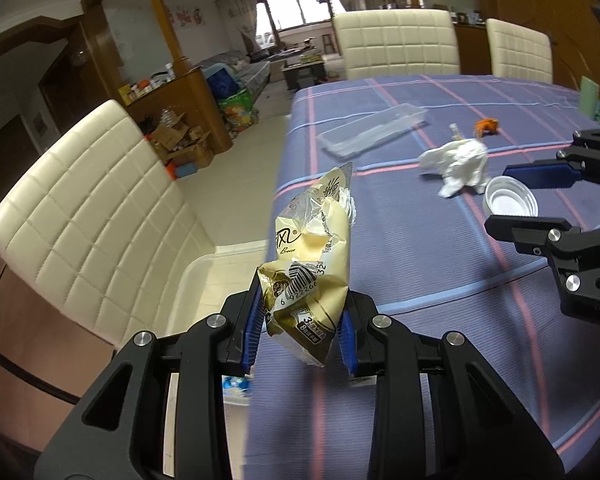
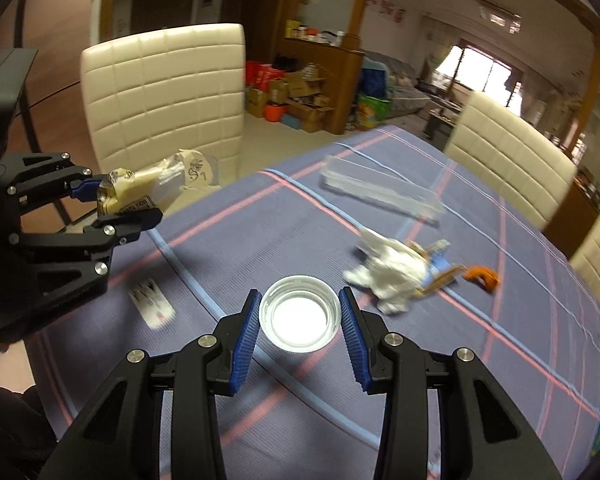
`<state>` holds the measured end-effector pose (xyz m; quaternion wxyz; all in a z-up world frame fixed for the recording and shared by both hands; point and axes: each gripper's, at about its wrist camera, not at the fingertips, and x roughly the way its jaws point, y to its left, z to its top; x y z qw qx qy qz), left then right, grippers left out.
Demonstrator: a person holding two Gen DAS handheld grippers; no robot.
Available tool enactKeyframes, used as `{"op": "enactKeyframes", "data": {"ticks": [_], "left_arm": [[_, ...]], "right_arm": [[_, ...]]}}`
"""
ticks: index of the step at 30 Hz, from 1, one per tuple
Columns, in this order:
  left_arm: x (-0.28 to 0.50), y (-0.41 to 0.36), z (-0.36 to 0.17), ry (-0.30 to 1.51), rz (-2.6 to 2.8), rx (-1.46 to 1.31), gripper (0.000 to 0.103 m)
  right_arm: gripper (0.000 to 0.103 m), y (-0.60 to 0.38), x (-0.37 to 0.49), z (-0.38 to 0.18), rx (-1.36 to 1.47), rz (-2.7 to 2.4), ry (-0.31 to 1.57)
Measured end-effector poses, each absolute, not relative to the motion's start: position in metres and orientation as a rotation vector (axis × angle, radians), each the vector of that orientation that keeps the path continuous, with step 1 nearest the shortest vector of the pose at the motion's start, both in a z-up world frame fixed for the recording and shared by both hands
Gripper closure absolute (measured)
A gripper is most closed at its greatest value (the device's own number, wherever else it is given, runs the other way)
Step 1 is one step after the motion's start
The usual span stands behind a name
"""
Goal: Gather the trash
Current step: 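Carry the snack bag and bottle cap over the clear bin with both grippers, then open the left gripper to drop the snack bag into the bin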
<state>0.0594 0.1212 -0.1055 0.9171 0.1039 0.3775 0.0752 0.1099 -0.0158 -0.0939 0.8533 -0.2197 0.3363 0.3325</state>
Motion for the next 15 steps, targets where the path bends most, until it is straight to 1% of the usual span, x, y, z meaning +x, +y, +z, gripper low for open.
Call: {"op": "enactKeyframes", "data": {"ticks": [15], "left_arm": [[0.070, 0.216, -0.117, 0.820, 0.331, 0.134, 0.070]], "right_arm": [[0.064, 0.093, 0.139, -0.097, -0.533, 0.850, 0.686]]}}
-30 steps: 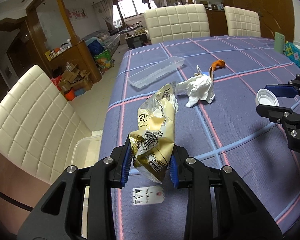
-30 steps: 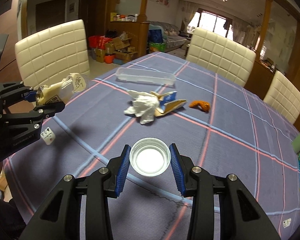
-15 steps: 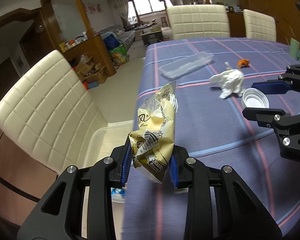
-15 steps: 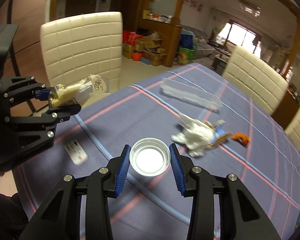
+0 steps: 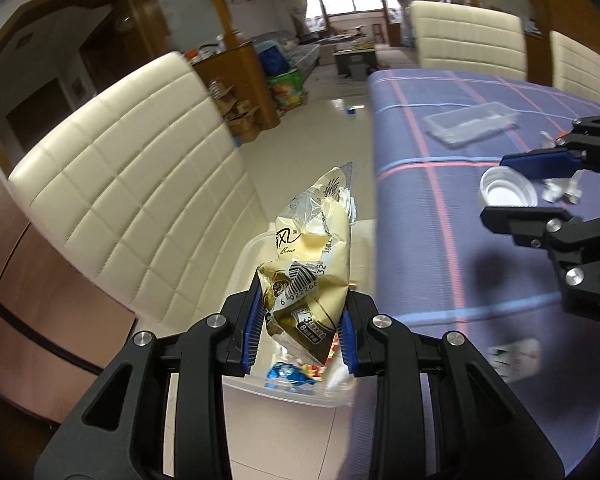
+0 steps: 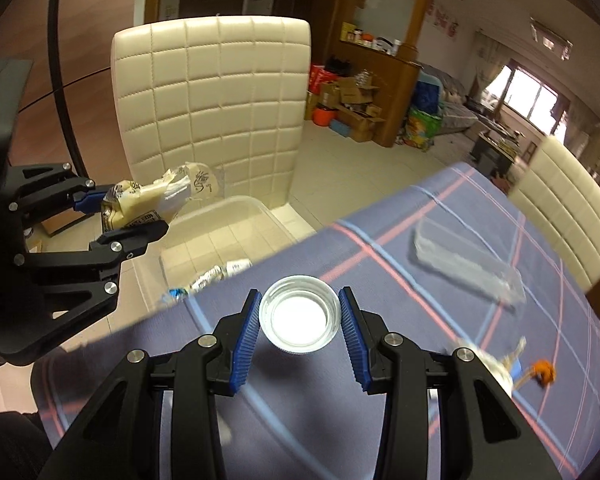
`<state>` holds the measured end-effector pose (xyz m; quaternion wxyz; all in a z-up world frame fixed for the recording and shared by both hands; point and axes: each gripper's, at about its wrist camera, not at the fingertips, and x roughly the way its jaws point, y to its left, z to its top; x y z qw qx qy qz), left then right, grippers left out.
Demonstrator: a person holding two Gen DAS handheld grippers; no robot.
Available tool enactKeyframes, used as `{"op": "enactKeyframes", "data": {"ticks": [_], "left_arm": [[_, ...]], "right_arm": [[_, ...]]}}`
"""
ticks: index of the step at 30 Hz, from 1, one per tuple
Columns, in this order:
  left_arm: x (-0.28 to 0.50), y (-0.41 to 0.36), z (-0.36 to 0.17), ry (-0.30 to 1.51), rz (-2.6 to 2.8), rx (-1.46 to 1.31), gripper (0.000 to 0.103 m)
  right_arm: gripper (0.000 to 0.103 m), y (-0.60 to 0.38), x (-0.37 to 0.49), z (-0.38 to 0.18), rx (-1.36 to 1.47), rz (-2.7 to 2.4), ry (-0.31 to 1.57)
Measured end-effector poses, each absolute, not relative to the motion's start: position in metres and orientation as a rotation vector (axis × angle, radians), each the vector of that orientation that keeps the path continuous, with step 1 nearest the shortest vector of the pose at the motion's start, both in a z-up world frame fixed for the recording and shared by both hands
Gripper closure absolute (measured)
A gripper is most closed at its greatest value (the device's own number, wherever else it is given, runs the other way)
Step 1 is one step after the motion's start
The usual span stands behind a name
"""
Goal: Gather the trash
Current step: 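Open the left gripper to drop the snack bag into the bin, then open the right gripper to drop the bottle cap into the bin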
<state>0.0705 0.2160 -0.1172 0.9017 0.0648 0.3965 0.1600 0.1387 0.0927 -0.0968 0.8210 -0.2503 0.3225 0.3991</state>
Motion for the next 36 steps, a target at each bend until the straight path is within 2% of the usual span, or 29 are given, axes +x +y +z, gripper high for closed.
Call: {"op": "enactKeyframes", "data": {"ticks": [12, 14, 15, 16, 36], "left_arm": [[0.095, 0.254, -0.131, 0.856, 0.367, 0.093, 0.067], [0.097, 0.257, -0.136, 0.868, 0.373, 0.082, 0.045], [0.097, 0.260, -0.136, 0.859, 0.400, 0.076, 0.015], [0.095, 0.262, -0.135, 0.838, 0.419, 0.070, 0.003], [0.067, 0.291, -0.138, 0.833, 0.502, 0.011, 0.003]], "right_arm": [[0.064, 0.135, 0.161, -0.108, -0.541, 0.877, 0.705], [0.064, 0.137, 0.164, -0.112, -0.536, 0.878, 0.714], [0.064, 0.138, 0.165, -0.113, -0.533, 0.879, 0.717], [0.064, 0.139, 0.166, -0.114, -0.531, 0.879, 0.719], [0.064, 0.166, 0.151, -0.114, -0.562, 0.964, 0.695]]}}
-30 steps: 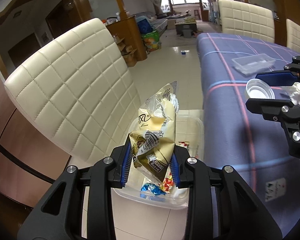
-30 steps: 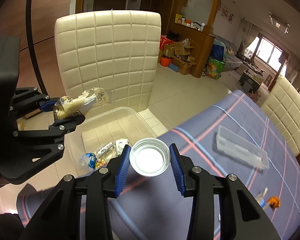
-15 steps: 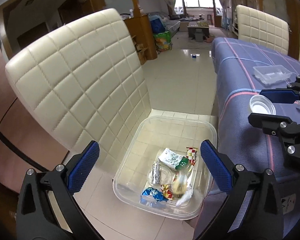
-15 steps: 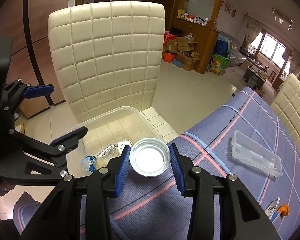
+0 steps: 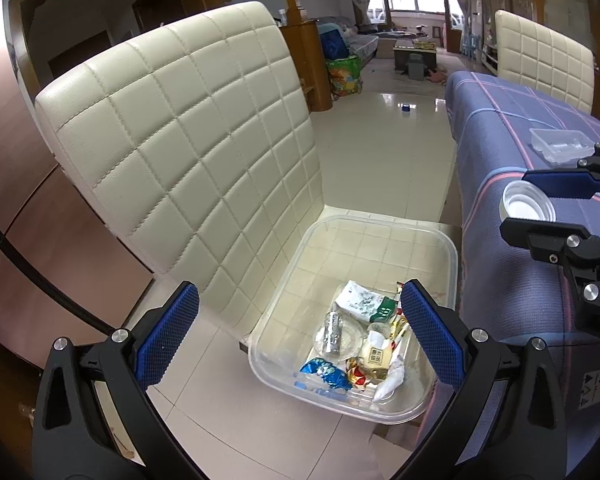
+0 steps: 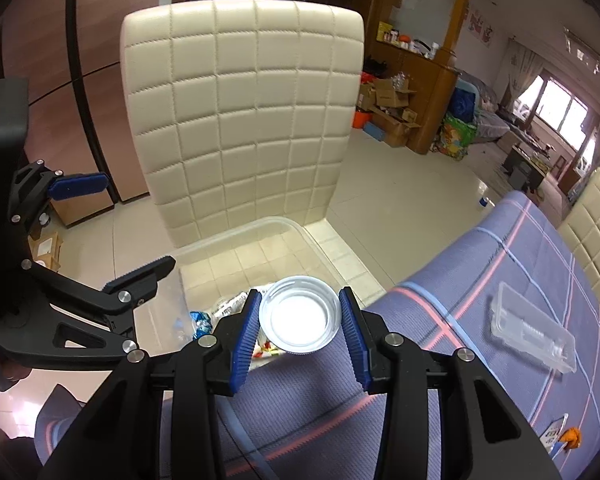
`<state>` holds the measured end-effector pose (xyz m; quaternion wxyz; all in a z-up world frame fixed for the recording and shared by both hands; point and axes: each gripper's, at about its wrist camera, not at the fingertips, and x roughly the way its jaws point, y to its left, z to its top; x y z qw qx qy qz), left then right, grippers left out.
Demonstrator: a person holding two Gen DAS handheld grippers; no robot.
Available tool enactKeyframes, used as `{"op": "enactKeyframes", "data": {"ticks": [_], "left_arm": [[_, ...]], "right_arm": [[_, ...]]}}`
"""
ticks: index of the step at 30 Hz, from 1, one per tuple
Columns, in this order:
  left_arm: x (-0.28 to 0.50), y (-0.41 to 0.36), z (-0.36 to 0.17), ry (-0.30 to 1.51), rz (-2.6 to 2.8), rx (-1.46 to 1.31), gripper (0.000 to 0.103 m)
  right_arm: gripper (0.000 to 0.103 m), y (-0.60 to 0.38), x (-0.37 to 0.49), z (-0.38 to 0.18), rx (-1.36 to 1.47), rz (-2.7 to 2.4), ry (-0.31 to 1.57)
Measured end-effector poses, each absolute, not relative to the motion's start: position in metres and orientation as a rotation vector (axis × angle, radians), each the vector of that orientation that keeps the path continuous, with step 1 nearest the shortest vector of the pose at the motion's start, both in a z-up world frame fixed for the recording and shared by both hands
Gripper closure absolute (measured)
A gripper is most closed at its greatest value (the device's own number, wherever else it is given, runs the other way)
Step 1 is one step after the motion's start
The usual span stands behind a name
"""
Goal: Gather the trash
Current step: 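Open the right gripper to drop the bottle cap into the bin, then move both grippers back over the table trash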
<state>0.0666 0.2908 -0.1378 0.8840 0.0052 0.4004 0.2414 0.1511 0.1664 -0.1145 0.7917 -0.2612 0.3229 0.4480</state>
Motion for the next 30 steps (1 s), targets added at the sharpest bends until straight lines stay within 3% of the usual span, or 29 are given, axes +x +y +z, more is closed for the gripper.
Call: {"op": "enactKeyframes", "data": {"ticks": [2, 4, 5, 6, 20, 30], "left_arm": [[0.065, 0.293, -0.137, 0.834, 0.512, 0.013, 0.003], [0.063, 0.295, -0.135, 0.832, 0.517, 0.010, 0.003], [0.062, 0.296, -0.134, 0.832, 0.516, 0.008, 0.003], [0.062, 0.296, -0.133, 0.831, 0.514, 0.007, 0.003], [0.067, 0.271, -0.124, 0.809, 0.461, 0.031, 0.003], [0.076, 0.223, -0.111, 0.774, 0.367, 0.070, 0.003]], "right_arm": [[0.063, 0.170, 0.149, -0.114, -0.571, 0.980, 0.692], [0.050, 0.171, 0.147, -0.116, -0.591, 0.968, 0.687], [0.037, 0.169, 0.145, -0.115, -0.592, 0.953, 0.667], [0.035, 0.168, 0.144, -0.113, -0.588, 0.947, 0.651], [0.034, 0.131, 0.154, -0.105, -0.528, 0.851, 0.677], [0.034, 0.046, 0.164, -0.103, -0.480, 0.639, 0.703]]}}
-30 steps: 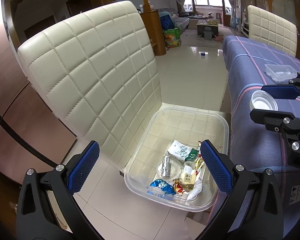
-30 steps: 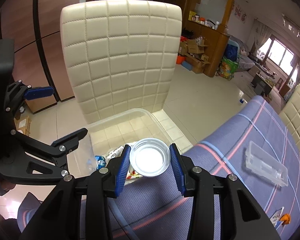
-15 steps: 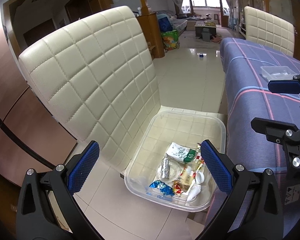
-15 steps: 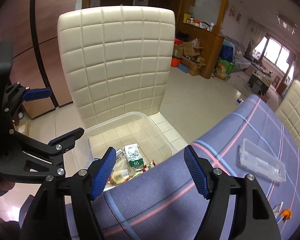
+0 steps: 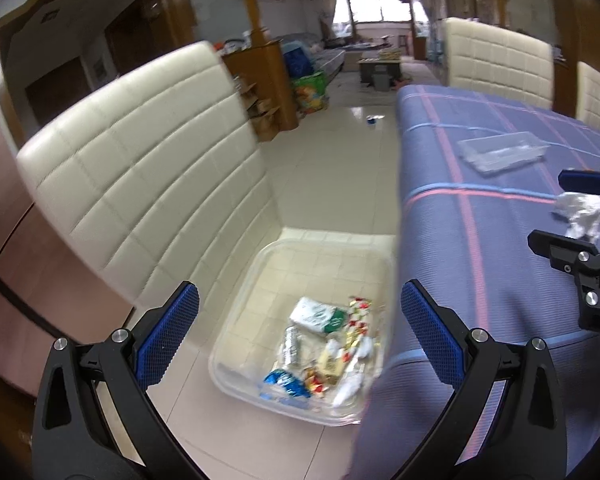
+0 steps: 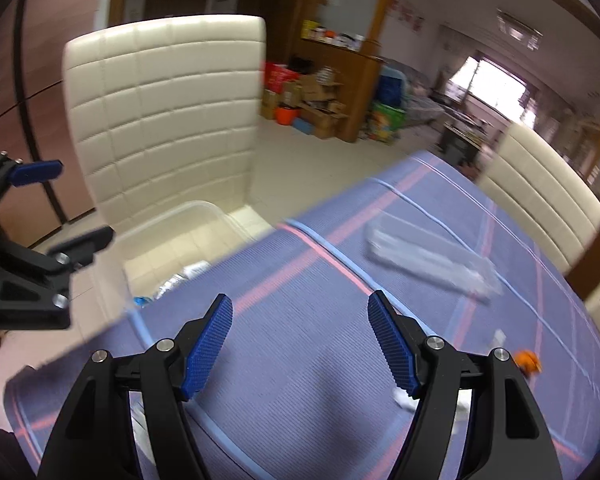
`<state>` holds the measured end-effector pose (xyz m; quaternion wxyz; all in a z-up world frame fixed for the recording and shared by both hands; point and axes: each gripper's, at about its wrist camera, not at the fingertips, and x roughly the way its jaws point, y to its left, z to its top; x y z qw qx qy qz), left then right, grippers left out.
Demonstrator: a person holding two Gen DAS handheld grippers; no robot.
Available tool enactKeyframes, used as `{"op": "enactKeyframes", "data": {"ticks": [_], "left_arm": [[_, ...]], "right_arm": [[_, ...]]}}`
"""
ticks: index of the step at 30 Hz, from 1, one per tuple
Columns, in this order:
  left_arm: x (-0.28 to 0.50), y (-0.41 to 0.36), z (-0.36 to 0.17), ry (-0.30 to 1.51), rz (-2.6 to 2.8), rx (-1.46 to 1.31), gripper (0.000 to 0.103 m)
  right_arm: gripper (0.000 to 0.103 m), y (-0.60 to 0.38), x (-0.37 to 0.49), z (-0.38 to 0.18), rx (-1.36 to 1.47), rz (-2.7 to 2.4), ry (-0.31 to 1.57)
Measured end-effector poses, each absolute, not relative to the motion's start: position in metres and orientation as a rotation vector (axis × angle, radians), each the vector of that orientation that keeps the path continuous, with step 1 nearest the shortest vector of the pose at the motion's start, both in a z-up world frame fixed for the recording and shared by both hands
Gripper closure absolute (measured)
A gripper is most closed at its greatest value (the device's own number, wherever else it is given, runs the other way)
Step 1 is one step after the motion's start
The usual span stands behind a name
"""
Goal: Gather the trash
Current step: 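Move both grippers back over the table trash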
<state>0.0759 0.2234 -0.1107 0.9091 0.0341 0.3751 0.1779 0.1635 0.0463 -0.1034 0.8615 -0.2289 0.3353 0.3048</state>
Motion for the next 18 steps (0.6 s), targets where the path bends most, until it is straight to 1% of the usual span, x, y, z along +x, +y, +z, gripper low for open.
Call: {"op": "enactKeyframes", "data": {"ticks": [10, 18], "left_arm": [[0.093, 0.130, -0.095, 0.744, 0.170, 0.131, 0.003], [0.121, 0.046, -0.097, 0.764, -0.005, 0.151, 0.003]], "right_arm": [[0.034, -0.079, 0.175, -0.096, -0.344, 0.416, 0.735], [0.034, -0.162, 0.195, -0.102, -0.244, 0.296, 0.797]]}}
